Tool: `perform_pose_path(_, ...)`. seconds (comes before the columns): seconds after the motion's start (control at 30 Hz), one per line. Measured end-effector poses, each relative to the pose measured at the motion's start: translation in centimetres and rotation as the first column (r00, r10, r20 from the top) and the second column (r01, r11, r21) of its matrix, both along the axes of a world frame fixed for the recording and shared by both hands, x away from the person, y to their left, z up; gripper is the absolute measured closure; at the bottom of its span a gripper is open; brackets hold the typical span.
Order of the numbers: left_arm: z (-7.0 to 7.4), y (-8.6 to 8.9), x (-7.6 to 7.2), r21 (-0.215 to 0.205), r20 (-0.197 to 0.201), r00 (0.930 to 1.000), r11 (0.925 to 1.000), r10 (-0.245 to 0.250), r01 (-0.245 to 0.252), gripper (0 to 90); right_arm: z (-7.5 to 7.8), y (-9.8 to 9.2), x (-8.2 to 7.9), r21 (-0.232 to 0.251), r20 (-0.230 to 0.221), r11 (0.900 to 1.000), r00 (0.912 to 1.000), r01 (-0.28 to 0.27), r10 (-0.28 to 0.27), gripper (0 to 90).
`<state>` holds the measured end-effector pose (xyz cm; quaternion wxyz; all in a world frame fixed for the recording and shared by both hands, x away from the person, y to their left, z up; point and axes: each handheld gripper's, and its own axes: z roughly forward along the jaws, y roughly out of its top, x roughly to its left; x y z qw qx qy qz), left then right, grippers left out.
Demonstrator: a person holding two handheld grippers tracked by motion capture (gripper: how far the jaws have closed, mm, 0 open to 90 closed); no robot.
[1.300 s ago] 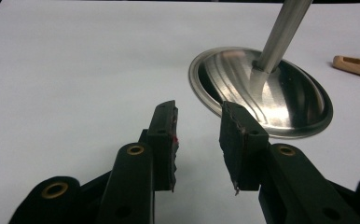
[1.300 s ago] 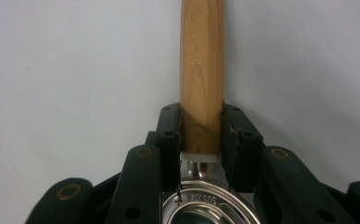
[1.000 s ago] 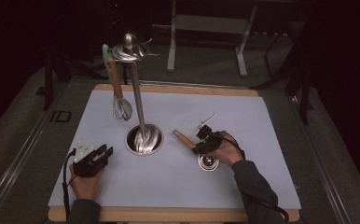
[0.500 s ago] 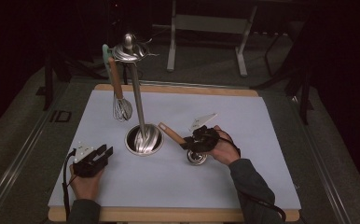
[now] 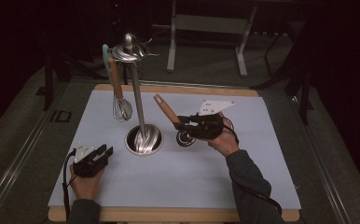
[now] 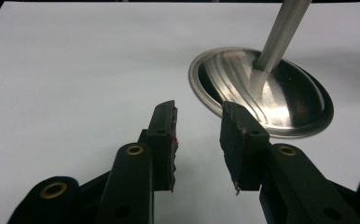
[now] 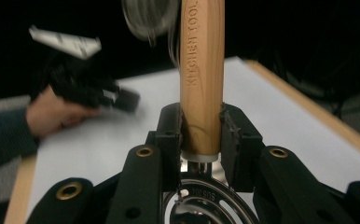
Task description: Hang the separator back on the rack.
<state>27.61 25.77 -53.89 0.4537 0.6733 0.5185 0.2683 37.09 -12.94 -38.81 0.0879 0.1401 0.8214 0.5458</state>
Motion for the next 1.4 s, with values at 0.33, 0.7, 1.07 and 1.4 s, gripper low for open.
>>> perform_pose_path(0.33, 0.0, 0.0, 0.0, -0.002, 0.002, 1.0, 1.0, 0.002, -0.002, 66.2, 3.6, 1.4, -0.3, 0.095, 0.07, 0.995, 0.9971, -0.035, 0.029, 70.5)
perform_pose_path(0.7, 0.0, 0.0, 0.0, 0.0, 0.001, 1.0, 1.0, 0.0, 0.0, 66.1, 5.9, 1.8, -0.3, 0.154, 0.105, 0.987, 0.9941, -0.043, 0.027, 70.5)
perform_pose_path(1.07, 0.0, 0.0, 0.0, 0.0, 0.002, 1.0, 1.0, 0.0, 0.0, 65.9, 7.8, 2.8, -0.8, 0.18, 0.141, 0.983, 0.9898, -0.043, 0.017, 70.4)
perform_pose_path(1.4, 0.0, 0.0, 0.0, -0.001, 0.001, 1.0, 1.0, 0.0, 0.0, 65.8, 8.9, 3.8, -1.5, 0.164, 0.178, 0.985, 0.9835, -0.063, 0.033, 70.4)
